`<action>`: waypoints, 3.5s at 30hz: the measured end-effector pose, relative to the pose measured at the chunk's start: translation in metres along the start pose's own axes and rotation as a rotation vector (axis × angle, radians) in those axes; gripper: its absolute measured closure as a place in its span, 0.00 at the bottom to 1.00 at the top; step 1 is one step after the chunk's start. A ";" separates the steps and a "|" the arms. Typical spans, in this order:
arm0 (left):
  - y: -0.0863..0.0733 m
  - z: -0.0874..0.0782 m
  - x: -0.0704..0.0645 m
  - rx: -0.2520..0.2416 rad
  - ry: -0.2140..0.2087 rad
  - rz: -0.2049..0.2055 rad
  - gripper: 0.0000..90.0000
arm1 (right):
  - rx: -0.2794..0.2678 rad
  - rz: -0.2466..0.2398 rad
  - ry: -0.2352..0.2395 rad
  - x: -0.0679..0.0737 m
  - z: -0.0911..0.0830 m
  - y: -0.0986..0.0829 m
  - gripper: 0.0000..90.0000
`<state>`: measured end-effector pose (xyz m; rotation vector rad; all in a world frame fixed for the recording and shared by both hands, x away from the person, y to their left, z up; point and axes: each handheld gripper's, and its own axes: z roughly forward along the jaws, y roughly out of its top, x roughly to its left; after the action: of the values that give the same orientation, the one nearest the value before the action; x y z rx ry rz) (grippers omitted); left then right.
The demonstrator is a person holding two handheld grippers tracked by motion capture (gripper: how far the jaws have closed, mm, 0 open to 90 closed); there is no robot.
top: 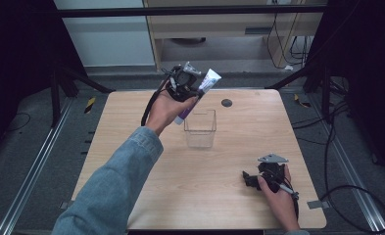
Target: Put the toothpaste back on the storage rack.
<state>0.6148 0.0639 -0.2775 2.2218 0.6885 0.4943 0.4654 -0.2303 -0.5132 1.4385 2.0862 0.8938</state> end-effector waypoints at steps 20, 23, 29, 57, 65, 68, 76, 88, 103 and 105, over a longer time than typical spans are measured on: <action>0.007 0.024 -0.004 -0.037 -0.022 -0.005 0.87 | 0.002 -0.003 -0.003 0.000 0.000 0.000 0.00; 0.006 0.028 -0.004 -0.046 -0.022 -0.003 0.87 | 0.003 -0.003 -0.003 0.000 0.000 0.000 0.00; 0.001 0.037 -0.005 -0.050 -0.035 -0.006 0.87 | 0.002 -0.004 -0.003 0.000 0.000 0.000 0.00; -0.033 0.074 -0.001 -0.033 -0.072 -0.040 0.87 | 0.002 -0.003 -0.001 0.000 0.000 0.000 0.00; -0.040 0.080 -0.005 -0.026 -0.073 -0.016 0.87 | 0.002 -0.002 -0.001 0.000 0.000 0.000 0.00; -0.041 0.081 -0.005 -0.028 -0.077 -0.019 0.87 | 0.002 -0.002 -0.001 0.000 0.000 0.000 0.00; -0.050 0.088 -0.006 -0.008 -0.081 -0.026 0.87 | 0.002 0.000 -0.002 0.000 0.000 0.000 0.00; -0.054 0.091 -0.008 0.008 -0.076 -0.014 0.87 | 0.003 0.000 -0.002 0.000 0.000 0.000 0.00; -0.059 0.098 -0.011 0.035 -0.066 -0.007 0.87 | 0.002 0.001 -0.001 0.000 0.000 0.000 0.00; -0.060 0.098 -0.010 0.038 -0.065 -0.008 0.87 | 0.002 0.000 0.000 0.000 0.000 0.000 0.00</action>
<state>0.6396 0.0391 -0.3872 2.2592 0.6774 0.4067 0.4654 -0.2304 -0.5130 1.4392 2.0876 0.8920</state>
